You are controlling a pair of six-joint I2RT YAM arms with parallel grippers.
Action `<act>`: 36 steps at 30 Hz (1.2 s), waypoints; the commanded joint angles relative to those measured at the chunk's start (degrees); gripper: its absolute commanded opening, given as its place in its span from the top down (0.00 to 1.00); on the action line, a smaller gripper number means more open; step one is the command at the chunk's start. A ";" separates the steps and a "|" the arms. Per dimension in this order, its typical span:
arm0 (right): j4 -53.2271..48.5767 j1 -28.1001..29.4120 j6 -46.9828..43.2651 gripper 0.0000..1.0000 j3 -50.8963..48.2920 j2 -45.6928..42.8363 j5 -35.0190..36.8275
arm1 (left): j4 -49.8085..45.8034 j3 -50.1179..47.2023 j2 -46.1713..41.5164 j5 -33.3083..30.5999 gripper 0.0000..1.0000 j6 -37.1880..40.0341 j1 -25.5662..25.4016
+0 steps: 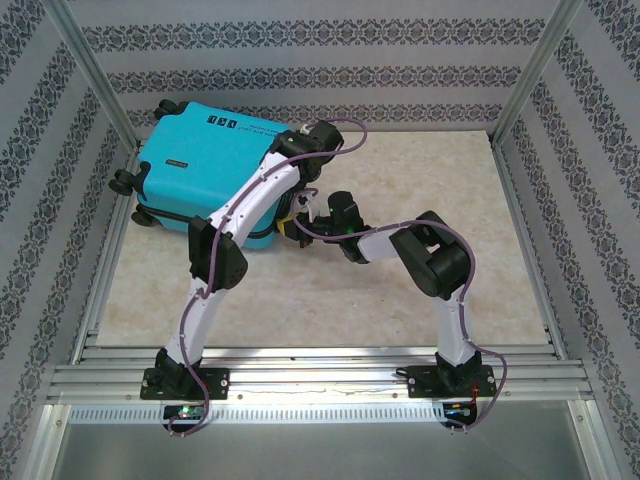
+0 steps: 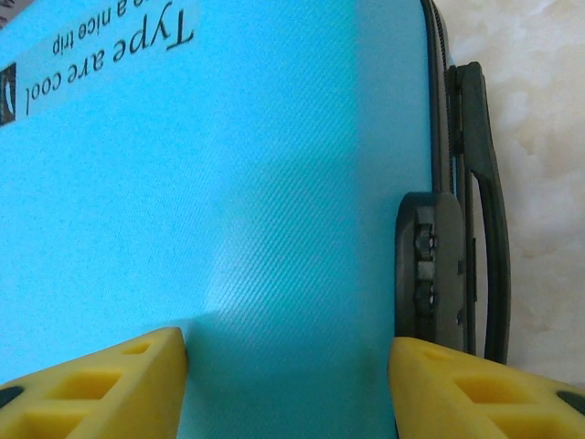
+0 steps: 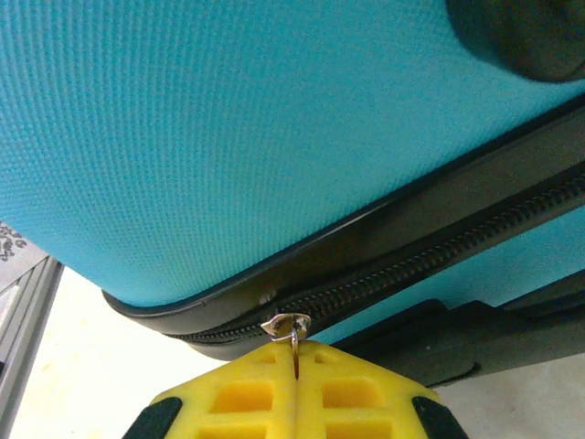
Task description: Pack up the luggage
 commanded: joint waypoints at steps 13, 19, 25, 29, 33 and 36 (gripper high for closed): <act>-3.44 -4.61 3.89 1.00 8.86 0.59 18.65 | 3.70 -26.08 -10.44 21.28 0.45 -0.78 4.62; -9.69 -8.37 4.21 1.00 19.04 5.16 14.50 | 6.83 -31.72 -12.97 23.53 0.46 -0.79 4.80; -13.75 -11.75 5.63 1.00 29.86 11.51 9.15 | 10.35 -36.85 -15.12 26.75 0.47 -0.70 4.79; -11.87 -11.66 5.03 1.00 29.53 11.29 3.64 | 13.51 -43.26 -18.29 30.24 0.49 -0.62 4.80; -9.39 -10.29 3.84 1.00 24.68 8.45 2.46 | 17.13 -52.45 -22.86 35.13 0.51 -1.63 4.56; -7.17 -8.88 3.34 1.00 19.53 5.67 2.58 | 19.53 -60.69 -28.26 36.98 0.51 -3.29 3.81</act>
